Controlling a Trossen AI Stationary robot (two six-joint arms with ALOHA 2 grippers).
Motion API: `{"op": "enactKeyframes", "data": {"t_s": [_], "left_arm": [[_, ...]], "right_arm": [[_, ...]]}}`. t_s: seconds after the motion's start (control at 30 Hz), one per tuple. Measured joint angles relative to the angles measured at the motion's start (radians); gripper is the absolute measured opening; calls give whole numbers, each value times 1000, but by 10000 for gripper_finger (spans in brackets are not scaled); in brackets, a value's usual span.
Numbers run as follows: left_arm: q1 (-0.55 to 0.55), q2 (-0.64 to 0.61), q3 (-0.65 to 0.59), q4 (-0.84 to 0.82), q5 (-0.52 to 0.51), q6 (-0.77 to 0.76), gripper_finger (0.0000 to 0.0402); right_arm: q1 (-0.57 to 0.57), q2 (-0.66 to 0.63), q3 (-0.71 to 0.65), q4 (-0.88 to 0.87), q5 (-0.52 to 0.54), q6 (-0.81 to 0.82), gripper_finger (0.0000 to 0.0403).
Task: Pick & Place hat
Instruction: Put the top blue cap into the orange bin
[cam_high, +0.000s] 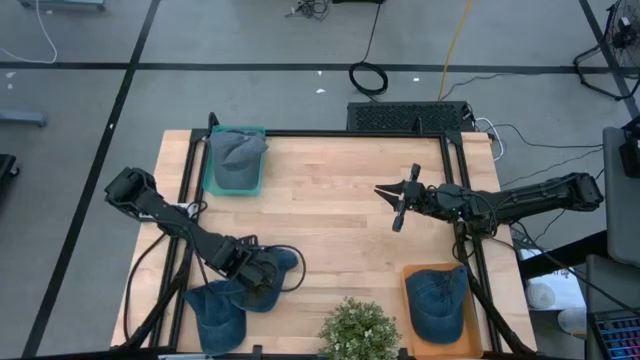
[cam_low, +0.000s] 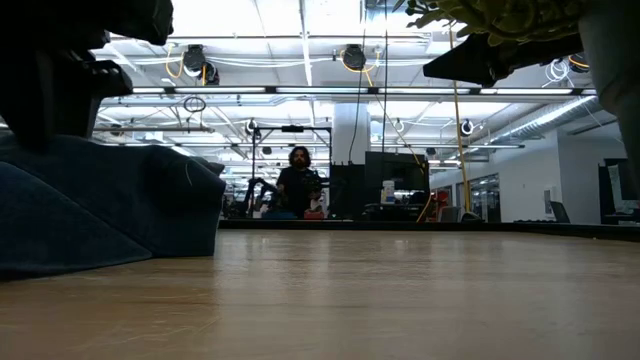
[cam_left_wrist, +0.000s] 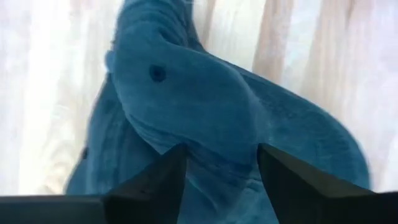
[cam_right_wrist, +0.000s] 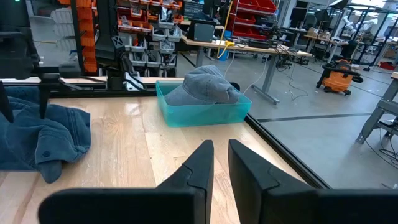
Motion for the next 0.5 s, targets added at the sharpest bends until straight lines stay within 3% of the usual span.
{"op": "enactKeyframes", "data": {"t_s": [0.27,0.5], "left_arm": [[-2,0,0,-11,-81,38,158],[20,0,0,-9,-93,33,18]], "right_arm": [[0,0,0,0,0,0,38],[0,0,0,0,0,4,38]]}}
